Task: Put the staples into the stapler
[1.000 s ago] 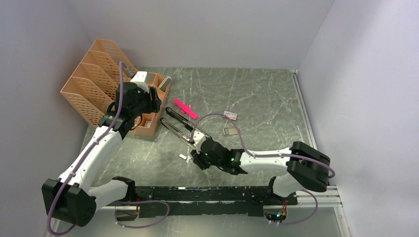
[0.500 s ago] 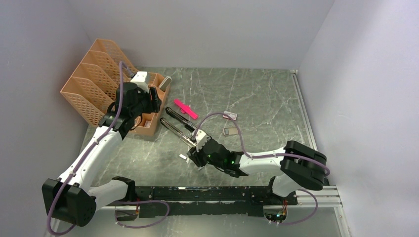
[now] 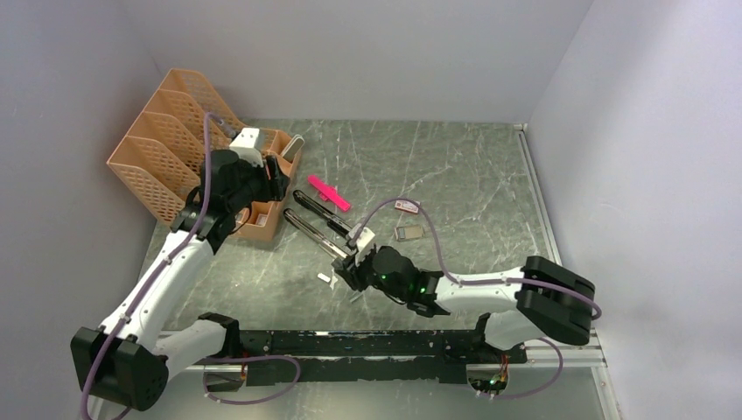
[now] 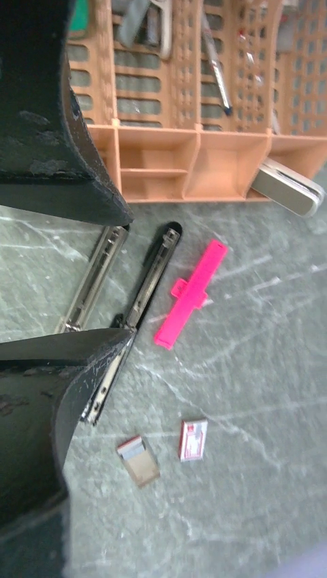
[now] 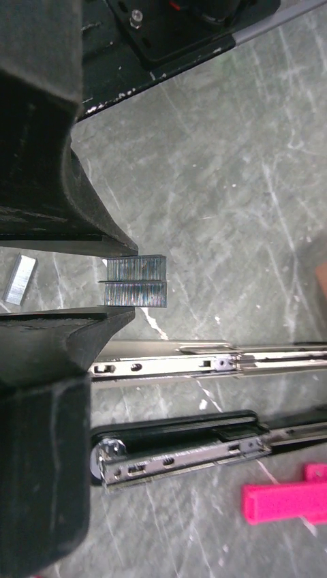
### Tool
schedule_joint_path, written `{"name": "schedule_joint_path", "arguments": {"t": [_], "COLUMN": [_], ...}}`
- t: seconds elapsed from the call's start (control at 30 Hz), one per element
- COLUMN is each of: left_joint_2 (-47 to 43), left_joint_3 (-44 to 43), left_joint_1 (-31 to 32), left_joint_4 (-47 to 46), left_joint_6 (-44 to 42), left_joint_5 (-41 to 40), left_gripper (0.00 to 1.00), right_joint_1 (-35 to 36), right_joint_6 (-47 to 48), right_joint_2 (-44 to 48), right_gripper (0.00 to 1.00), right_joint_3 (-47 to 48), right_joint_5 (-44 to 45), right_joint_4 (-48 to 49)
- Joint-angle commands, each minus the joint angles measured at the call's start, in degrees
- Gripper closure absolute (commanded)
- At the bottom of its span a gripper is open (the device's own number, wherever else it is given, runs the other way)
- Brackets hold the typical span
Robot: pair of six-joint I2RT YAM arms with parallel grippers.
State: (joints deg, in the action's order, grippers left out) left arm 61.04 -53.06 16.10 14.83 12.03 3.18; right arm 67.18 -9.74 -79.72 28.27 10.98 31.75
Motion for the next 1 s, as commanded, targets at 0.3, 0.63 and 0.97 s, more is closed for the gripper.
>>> {"name": "schedule_joint_path", "arguments": {"t": [0.3, 0.63, 0.97], "left_joint_2": [-14.1, -13.1, -15.0], "left_joint_3": [17.6, 14.2, 10.8], "left_joint_1": [-0.6, -0.7, -0.9], "left_joint_4": [-31.4, -22.8, -13.1], "left_joint_6": [15.1, 11.1, 7.5], "left_joint_5": [19.6, 16.7, 4.7], "left_gripper": [0.34, 0.36, 0.36], "right_joint_1": [-8.4, -12.8, -3.7], "right_joint_6": [3.4, 6.8, 6.5], "right_joint_2": [19.6, 14.8, -6.3], "right_gripper": [0.77, 0.78, 0.76], "right_joint_3": [-5.0, 5.4, 21.0], "right_joint_5": [-8.2, -16.5, -11.1], "right_joint_4": [-0.1, -25.6, -37.7]}}
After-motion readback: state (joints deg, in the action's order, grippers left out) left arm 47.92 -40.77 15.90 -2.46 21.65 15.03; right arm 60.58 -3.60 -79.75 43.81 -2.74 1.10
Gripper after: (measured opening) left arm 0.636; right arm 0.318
